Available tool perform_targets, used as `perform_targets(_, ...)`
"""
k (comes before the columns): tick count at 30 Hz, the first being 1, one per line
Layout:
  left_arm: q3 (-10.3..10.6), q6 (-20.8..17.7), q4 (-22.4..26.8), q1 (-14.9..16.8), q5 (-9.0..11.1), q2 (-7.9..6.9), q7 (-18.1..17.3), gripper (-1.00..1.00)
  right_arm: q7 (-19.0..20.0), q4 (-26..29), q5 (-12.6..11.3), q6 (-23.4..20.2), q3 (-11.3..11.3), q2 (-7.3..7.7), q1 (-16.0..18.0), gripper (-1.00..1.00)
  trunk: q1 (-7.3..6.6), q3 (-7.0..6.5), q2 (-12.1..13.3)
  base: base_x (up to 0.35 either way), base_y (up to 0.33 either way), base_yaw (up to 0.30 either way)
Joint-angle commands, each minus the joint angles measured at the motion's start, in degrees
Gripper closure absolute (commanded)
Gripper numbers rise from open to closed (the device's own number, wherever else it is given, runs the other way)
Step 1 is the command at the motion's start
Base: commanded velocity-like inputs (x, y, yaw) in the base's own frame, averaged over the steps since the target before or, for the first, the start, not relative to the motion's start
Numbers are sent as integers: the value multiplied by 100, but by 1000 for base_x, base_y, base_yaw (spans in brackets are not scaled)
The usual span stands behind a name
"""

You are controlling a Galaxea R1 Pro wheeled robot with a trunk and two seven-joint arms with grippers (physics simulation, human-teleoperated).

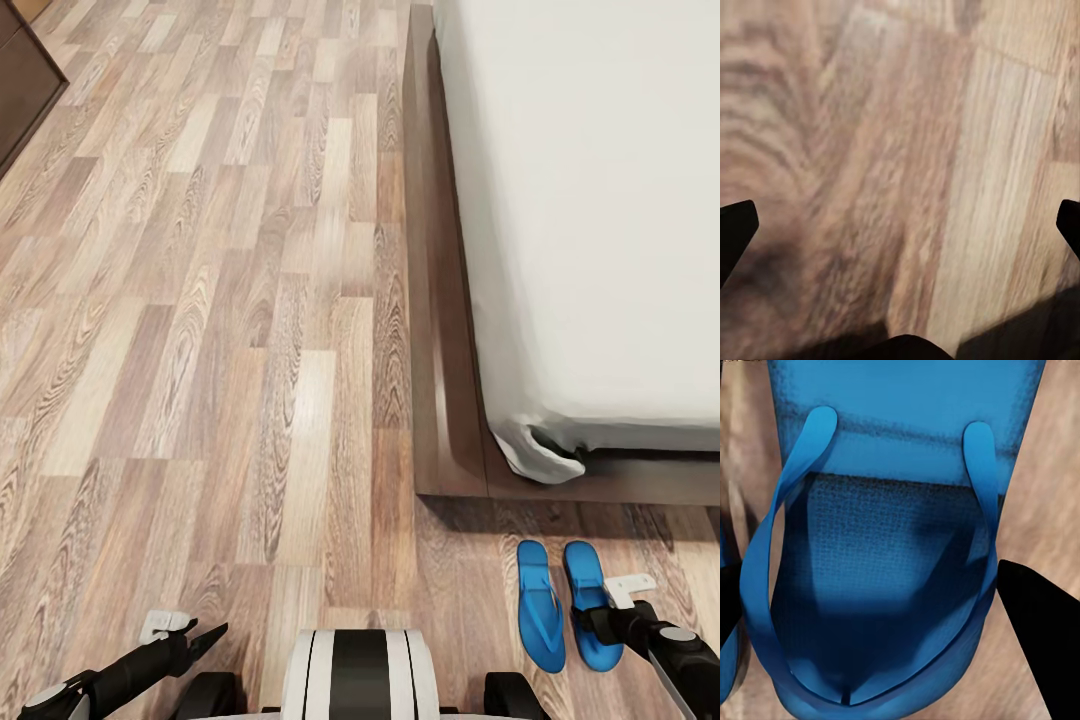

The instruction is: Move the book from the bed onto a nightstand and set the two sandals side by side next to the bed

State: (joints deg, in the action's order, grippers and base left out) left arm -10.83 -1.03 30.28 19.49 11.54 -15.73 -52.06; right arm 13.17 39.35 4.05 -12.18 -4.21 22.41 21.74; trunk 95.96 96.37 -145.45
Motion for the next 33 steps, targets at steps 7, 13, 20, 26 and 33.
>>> perform_targets(7,2,-18,-4,2,15,0,-24,-100,45,12,43,-30,-27,-3,-3,100,15,136,-9,0,0,0)
perform_targets(13,2,-14,-4,2,15,0,-24,-100,45,18,43,-30,-27,-2,-1,100,15,136,-9,0,0,0)
perform_targets(20,-5,-11,-4,2,18,0,-24,-100,49,33,36,133,-30,0,-3,100,15,136,-9,0,0,0)
perform_targets(26,-7,-11,-4,2,17,0,-24,-100,62,29,10,537,-35,3,-3,100,15,136,-9,0,0,0)
perform_targets(33,-7,-11,-4,2,15,0,-24,-100,55,21,8,547,-36,6,-3,100,15,136,-9,0,0,0)
